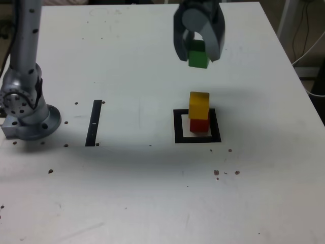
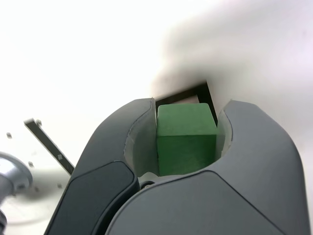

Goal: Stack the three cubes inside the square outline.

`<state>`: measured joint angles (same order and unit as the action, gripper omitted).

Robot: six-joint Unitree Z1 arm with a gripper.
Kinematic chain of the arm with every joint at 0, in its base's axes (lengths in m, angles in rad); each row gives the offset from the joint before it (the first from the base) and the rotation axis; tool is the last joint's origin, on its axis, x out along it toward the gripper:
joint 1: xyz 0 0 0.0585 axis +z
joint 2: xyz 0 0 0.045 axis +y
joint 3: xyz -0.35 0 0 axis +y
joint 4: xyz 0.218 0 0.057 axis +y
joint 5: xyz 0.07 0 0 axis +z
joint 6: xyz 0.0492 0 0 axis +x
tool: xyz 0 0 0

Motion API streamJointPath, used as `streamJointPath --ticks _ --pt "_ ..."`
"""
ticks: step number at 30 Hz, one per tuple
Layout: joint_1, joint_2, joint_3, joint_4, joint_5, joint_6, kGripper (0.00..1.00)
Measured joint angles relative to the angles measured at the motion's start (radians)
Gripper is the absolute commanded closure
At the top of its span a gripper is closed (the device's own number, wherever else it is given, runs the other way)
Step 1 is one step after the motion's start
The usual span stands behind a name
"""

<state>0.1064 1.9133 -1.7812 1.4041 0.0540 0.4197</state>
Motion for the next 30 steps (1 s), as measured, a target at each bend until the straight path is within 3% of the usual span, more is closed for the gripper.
streamJointPath --ticks 5,12,30 --pt "-0.067 -0.022 0.001 0.041 -0.022 -0.081 0.95" --pt "-0.157 -0.024 0.028 0.044 -0.022 -0.165 0.95" --pt "-0.207 -0.005 0.037 0.008 0.003 -0.341 0.95"
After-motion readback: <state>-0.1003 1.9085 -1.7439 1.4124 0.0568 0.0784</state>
